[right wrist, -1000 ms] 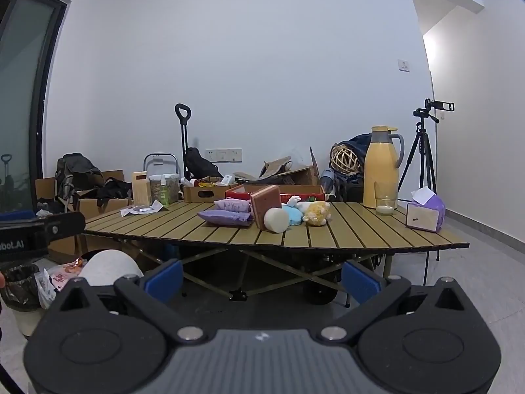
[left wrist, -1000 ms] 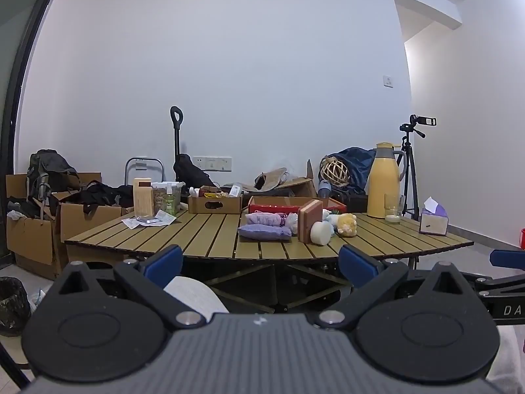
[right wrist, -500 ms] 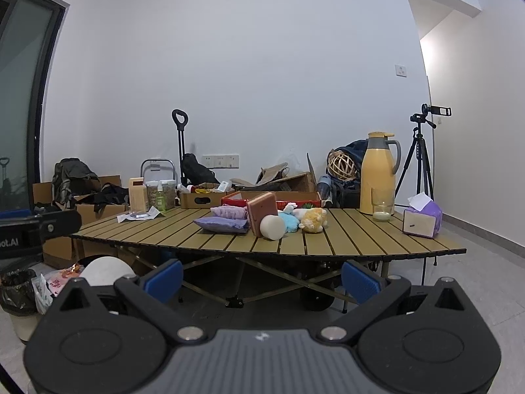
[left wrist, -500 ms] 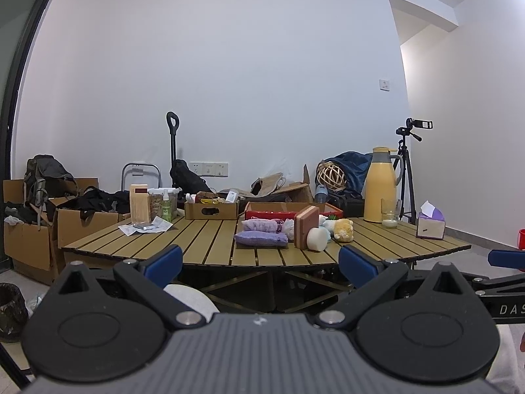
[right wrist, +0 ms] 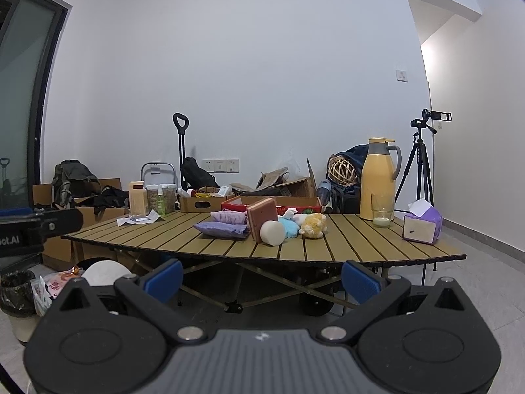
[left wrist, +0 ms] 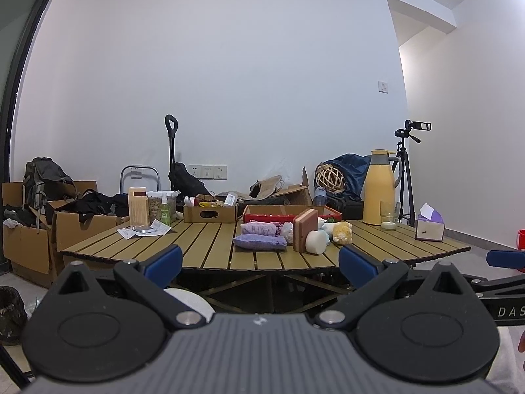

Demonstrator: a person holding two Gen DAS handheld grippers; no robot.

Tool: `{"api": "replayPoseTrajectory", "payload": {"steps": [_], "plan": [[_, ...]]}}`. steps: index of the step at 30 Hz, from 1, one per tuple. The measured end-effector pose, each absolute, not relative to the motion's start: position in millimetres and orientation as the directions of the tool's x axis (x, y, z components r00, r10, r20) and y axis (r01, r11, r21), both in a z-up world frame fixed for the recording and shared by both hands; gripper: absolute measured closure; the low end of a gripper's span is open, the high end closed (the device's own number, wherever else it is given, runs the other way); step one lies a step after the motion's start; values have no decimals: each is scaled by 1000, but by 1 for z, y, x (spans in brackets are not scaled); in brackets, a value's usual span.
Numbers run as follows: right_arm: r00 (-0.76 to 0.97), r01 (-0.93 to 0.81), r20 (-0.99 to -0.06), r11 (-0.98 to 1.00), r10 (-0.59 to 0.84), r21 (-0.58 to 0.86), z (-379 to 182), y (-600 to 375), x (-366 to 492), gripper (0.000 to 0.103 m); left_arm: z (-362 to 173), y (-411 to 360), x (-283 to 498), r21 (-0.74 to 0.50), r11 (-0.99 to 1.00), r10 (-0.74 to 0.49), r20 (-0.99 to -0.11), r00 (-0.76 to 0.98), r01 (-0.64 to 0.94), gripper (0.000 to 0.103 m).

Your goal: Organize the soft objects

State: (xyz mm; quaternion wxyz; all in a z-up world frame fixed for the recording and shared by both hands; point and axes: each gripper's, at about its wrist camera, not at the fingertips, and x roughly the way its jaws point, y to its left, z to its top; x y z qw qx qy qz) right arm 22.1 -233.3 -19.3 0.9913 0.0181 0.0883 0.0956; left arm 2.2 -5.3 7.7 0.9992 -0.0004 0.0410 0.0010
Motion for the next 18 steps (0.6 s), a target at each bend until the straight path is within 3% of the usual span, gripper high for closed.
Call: {"api": "replayPoseTrajectory", "payload": {"steps": [18], "plan": [[959, -198, -194, 978, 208, 69, -24, -235, 27, 0, 3, -1, 7, -7, 1000, 7, -101, 995, -8, 0]]}}
